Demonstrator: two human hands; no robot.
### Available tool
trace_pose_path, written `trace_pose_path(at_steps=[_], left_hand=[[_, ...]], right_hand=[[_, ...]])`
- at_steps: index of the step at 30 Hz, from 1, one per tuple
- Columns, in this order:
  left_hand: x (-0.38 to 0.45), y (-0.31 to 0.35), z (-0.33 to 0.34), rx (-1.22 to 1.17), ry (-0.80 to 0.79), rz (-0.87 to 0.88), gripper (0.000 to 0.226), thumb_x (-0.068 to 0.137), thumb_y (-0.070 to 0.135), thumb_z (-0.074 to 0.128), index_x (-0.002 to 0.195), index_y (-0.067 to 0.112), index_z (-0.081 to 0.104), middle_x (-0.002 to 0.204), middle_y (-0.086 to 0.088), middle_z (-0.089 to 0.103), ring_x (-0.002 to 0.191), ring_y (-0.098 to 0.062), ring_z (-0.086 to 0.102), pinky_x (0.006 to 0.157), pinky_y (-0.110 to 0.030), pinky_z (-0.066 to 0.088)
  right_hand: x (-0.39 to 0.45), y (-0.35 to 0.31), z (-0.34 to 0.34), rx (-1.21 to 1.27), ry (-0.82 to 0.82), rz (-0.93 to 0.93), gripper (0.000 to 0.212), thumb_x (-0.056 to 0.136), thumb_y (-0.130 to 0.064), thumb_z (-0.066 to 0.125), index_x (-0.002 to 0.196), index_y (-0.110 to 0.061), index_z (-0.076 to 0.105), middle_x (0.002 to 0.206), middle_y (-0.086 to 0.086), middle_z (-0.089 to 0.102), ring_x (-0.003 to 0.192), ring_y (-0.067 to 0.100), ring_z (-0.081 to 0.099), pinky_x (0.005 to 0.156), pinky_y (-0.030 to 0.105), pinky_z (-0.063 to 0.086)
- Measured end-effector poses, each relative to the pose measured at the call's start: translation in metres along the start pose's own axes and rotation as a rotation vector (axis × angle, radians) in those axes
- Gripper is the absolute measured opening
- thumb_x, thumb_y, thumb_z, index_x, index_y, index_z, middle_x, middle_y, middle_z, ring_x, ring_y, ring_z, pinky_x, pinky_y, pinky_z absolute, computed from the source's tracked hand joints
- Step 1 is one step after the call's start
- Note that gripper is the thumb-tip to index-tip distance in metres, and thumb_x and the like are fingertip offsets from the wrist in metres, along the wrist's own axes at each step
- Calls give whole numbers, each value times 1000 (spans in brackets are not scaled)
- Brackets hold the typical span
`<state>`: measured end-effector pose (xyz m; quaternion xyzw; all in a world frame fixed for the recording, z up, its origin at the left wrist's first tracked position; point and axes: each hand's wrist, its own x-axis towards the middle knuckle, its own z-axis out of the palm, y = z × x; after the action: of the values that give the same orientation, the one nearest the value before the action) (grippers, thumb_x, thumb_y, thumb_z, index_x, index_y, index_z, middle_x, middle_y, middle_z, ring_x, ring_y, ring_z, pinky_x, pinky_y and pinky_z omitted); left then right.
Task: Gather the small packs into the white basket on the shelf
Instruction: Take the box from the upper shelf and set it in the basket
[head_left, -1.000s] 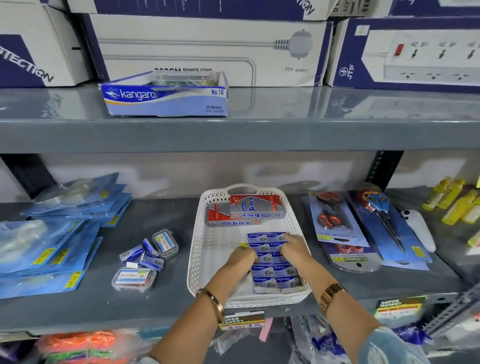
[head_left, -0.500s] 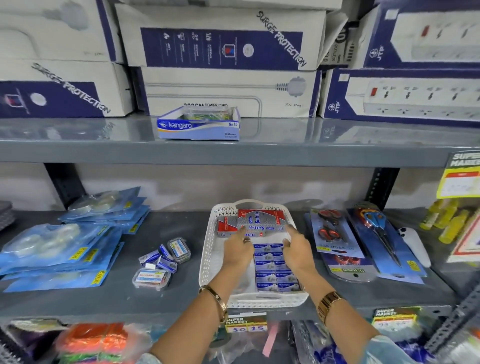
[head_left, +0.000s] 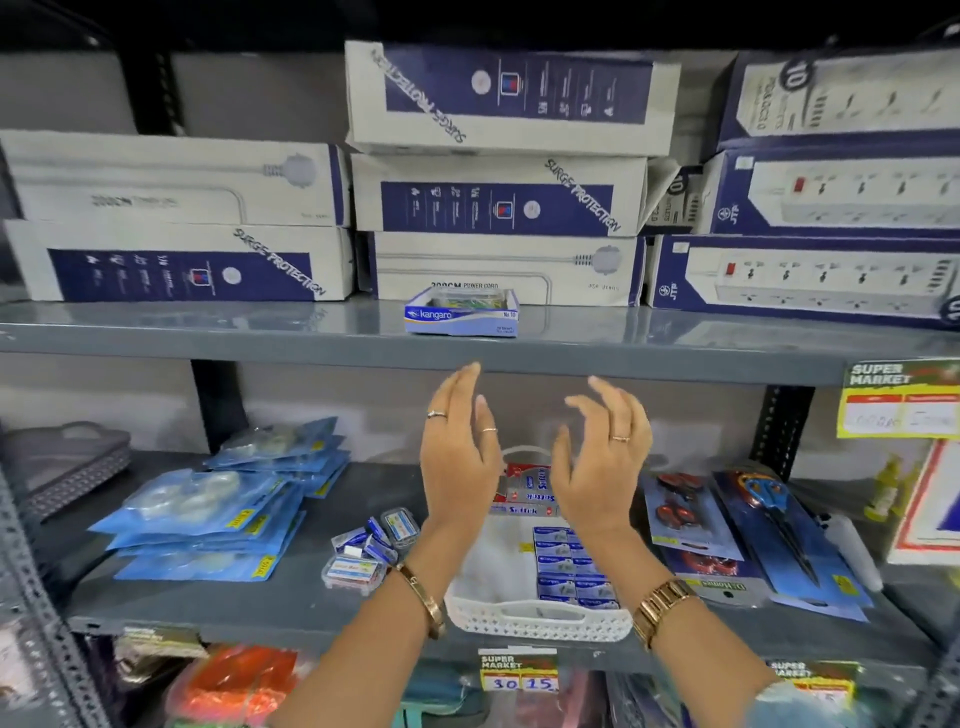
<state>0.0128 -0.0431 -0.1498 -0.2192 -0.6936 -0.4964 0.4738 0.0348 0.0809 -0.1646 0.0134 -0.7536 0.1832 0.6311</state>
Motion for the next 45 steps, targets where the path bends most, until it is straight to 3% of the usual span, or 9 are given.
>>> trace_pose_path(at_steps=[7,13,21,23,30,33,38,43,45], left_hand=[[66,15,-26,208,155,190,34,89,12,46,118,-4,56,119,-23,60,112,-29,51,95,-39,42],[107,6,-38,375,-112,20,58,89,38,26,125,0,49,125,-20,56,117,-37,49,100,-55,38],[149,-16,-36,370,-469,-160,41,98,36,32,119,7,52,129,-19,54,123,-35,44,111,-51,24],[156,-20,-33,331,-528,-208,42,96,43,29,97,9,54,113,-20,61,111,-36,51,105,-54,30],[162,-19,-29,336,-676,-467,74,85,70,14,126,22,53,141,-9,47,127,-30,41,106,-45,31],[164,-14,-31,329,-703,-491,68,91,63,16,136,20,42,147,-9,38,133,-28,36,107,-42,27],[163,-12,-34,319,-713,-494,64,91,62,18,138,25,42,149,-6,36,134,-27,34,109,-42,25],[158,-5,-41,270,-704,-517,64,89,64,20,133,26,47,145,-5,42,131,-27,38,109,-43,27],[153,4,-43,216,-684,-552,64,89,63,24,134,23,46,146,-4,41,132,-26,37,111,-43,26]], right_hand=[[65,-44,2,54,-36,-27,36,83,-23,47,110,-5,62,119,15,63,116,26,48,108,48,32],[113,-63,14,208,-325,168,45,95,-28,41,134,-5,45,141,12,45,135,23,34,111,31,28],[144,-60,38,80,-634,356,66,97,-49,28,140,0,36,151,19,33,140,32,29,116,43,27],[149,-61,40,37,-734,423,72,95,-56,24,136,1,39,144,20,42,134,34,37,114,47,27],[153,-63,38,14,-872,497,60,91,-64,17,64,-18,44,106,15,60,113,32,53,112,51,28],[154,-63,39,41,-883,515,60,90,-66,17,65,-20,46,99,10,56,115,32,52,112,50,29],[152,-65,32,67,-881,494,72,93,-61,18,115,-5,57,127,17,57,126,32,44,116,47,22],[149,-69,22,77,-873,508,57,92,-63,20,62,-20,41,95,9,54,104,30,50,92,40,37],[147,-70,17,95,-854,527,58,92,-62,21,66,-17,47,92,8,55,96,29,50,82,38,35]])
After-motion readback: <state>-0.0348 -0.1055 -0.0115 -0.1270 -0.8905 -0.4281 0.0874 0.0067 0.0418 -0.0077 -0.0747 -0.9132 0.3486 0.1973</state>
